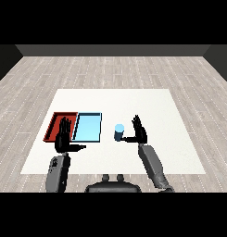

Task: Pick the blue can and put it in the blue box

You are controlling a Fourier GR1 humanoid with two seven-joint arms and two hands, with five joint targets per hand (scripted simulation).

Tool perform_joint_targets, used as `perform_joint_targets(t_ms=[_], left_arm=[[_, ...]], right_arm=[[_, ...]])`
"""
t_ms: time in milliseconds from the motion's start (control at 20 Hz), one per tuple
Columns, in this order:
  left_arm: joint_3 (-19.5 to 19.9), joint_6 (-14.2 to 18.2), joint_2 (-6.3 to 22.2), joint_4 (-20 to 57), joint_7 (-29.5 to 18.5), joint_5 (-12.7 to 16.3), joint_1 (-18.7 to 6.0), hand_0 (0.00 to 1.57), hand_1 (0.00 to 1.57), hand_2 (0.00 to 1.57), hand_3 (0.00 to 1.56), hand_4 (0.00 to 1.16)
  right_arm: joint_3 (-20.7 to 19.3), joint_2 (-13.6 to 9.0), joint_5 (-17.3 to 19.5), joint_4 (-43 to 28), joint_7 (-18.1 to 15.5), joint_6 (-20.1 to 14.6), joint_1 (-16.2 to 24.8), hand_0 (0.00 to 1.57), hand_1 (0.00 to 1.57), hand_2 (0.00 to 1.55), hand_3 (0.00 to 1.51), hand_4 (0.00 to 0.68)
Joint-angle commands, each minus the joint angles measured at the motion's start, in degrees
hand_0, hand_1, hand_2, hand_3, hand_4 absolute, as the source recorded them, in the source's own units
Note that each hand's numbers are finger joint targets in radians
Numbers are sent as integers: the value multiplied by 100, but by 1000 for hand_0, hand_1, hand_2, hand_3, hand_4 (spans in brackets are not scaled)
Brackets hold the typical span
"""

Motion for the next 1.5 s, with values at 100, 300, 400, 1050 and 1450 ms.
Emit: perform_joint_targets(t_ms=[100,300,400,1050,1450], left_arm=[[65,-23,126,158,-165,30,-76,0,0,0,0,0],[-174,138,-78,-388,-83,-118,460,0,0,0,0,0],[49,67,87,120,-123,-41,-106,0,0,0,0,0],[-62,206,-10,-261,163,-59,-71,0,0,0,0,0],[-267,312,-203,-484,-18,-229,314,0,0,0,0,0]], right_arm=[[-184,2,-149,897,-259,82,-570,0,0,0,0,0],[-12,2,-178,558,-235,143,-110,0,0,0,0,0],[42,2,-427,1443,-252,-22,-973,0,0,0,0,0],[719,2,-1038,1874,-783,-169,-1021,0,0,0,0,0],[1016,1,-1279,1693,-613,-415,-1214,0,0,0,0,0]])
